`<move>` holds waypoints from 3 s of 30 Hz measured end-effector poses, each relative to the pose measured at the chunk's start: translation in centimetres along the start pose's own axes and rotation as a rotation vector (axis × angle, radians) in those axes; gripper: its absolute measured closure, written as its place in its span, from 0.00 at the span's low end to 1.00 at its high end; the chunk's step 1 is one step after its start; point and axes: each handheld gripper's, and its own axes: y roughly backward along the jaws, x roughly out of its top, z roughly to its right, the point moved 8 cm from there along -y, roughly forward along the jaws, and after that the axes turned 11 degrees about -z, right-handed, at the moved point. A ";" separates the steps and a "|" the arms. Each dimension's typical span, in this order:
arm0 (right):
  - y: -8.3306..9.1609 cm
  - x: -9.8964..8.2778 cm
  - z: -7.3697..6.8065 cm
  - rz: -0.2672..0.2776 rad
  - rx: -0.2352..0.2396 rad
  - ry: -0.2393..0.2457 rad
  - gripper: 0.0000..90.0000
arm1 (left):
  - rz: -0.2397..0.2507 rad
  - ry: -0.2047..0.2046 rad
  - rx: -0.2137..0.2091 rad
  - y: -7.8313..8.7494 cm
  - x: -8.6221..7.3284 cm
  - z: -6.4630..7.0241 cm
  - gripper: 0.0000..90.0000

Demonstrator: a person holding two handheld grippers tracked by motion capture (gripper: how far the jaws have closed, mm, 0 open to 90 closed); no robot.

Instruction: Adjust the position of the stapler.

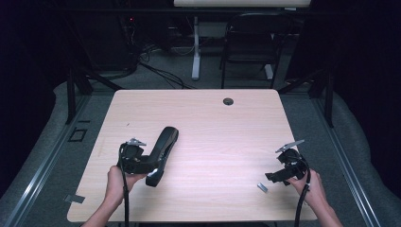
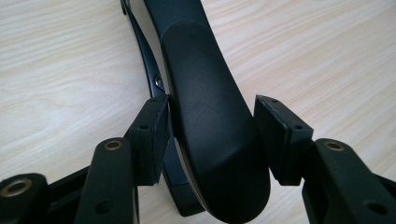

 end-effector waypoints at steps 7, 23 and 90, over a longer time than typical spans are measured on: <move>-0.1 0.1 -0.1 0.010 0.010 -0.003 0.03 | -0.009 -0.014 -0.019 -0.1 -0.1 1.0 0.51; -0.2 0.0 -0.3 0.015 0.019 -0.011 0.03 | 0.006 -0.053 -0.041 0.6 -0.7 2.2 0.51; -0.1 0.1 -0.4 -0.002 0.019 0.017 0.04 | -0.016 -0.148 -0.234 -0.4 -0.1 6.9 0.43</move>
